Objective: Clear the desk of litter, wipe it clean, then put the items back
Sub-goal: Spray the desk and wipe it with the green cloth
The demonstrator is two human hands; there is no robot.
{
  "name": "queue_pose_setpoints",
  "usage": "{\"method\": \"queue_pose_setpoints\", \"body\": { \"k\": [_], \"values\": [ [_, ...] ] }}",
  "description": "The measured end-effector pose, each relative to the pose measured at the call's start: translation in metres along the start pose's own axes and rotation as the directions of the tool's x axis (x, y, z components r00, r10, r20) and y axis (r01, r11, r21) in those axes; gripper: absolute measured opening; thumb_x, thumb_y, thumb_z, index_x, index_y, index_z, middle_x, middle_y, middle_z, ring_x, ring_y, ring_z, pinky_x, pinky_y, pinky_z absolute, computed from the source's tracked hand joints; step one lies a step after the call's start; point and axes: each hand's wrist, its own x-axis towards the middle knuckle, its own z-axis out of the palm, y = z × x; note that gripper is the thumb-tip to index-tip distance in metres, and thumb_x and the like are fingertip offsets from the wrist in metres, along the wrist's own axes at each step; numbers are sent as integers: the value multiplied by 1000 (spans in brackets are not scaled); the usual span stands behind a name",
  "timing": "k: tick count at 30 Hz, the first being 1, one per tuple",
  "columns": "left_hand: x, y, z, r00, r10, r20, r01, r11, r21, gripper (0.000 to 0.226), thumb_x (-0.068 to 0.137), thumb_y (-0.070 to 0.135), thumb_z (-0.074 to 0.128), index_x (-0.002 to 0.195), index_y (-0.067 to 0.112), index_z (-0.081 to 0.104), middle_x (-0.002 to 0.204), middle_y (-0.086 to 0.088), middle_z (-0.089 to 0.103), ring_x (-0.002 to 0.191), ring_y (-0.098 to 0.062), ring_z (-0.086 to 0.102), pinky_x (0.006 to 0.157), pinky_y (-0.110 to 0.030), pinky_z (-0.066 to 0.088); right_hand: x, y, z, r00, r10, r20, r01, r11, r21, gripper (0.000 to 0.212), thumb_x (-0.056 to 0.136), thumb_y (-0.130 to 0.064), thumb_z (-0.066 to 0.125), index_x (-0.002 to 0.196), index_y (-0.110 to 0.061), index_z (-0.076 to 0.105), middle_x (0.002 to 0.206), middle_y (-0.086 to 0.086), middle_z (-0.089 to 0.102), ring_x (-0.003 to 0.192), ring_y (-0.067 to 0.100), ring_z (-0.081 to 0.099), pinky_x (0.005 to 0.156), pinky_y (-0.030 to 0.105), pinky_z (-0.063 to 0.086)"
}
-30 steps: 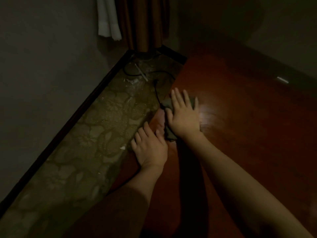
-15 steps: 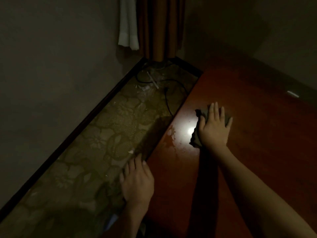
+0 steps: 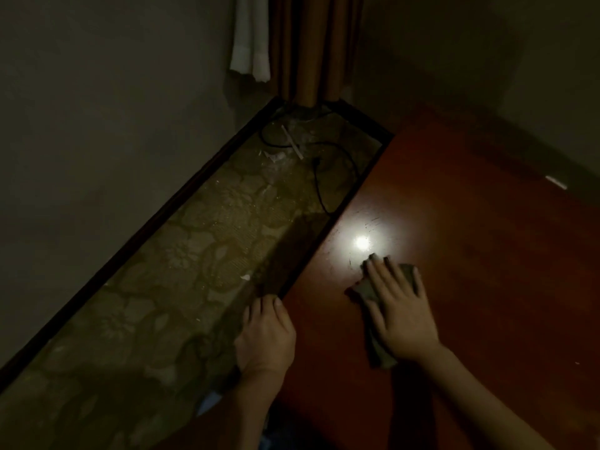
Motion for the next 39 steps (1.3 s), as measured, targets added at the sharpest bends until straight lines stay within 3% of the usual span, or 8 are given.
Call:
{"method": "queue_pose_setpoints", "body": {
  "k": [5,12,16,23,28,33,36,39],
  "values": [
    [-1,2,-3,999,-11,-44,11,1000,18,45,91,27,30,81,11,71,77,-4,69,70,-23,64,64,-29,50,75,-17,-20,908,417,-41,-412,906,98,67,92,-52,4,152,-22,-2,159,-4,-5,147,17,-7,118,55,0],
    [4,-3,5,994,68,-81,-67,997,23,41,89,23,33,74,7,68,76,-11,68,73,-30,65,77,-32,36,28,-104,0,996,22,-82,-13,994,109,63,93,-46,31,149,-16,28,156,-2,24,145,21,19,115,50,3],
    [2,-4,3,999,54,4,-54,999,-9,61,92,34,14,89,8,69,90,-8,69,87,-25,62,80,-33,45,-39,-57,16,999,-37,-6,38,997,62,60,99,-51,15,151,-21,19,156,-3,19,145,19,17,115,48,7],
    [-1,-7,-5,998,54,42,-50,995,-89,51,102,31,17,114,9,61,118,-7,62,110,-21,53,95,-32,36,30,-35,-8,829,558,-44,-545,822,163,61,98,-45,15,153,-20,3,161,-1,-2,147,17,-5,118,54,-2],
    [3,-43,-18,994,103,-49,-110,975,-191,51,97,25,23,100,-5,65,99,-23,65,95,-35,58,91,-42,41,26,-129,4,982,154,-110,-139,981,134,64,94,-46,22,151,-17,21,158,-2,18,147,22,14,116,51,-2],
    [-4,-80,-33,1000,22,0,-22,995,-102,45,100,22,27,108,-4,63,110,-23,62,105,-35,54,97,-41,36,-52,-137,26,993,-121,-14,121,992,44,63,93,-47,33,149,-17,32,155,-2,29,144,21,25,113,52,9],
    [-10,-89,-37,999,-4,45,8,995,-97,38,101,23,31,113,1,60,117,-17,60,110,-30,50,99,-40,35,-72,-98,27,999,-49,14,49,999,25,62,98,-50,19,151,-19,25,157,-2,22,146,17,14,114,51,9],
    [-13,-96,-36,999,-32,35,36,994,-100,37,100,23,33,113,2,60,117,-17,60,110,-30,50,98,-41,37,-41,-94,18,965,260,-27,-255,960,116,65,95,-50,9,153,-21,13,159,-5,4,146,14,-3,118,53,2]
  ]
}}
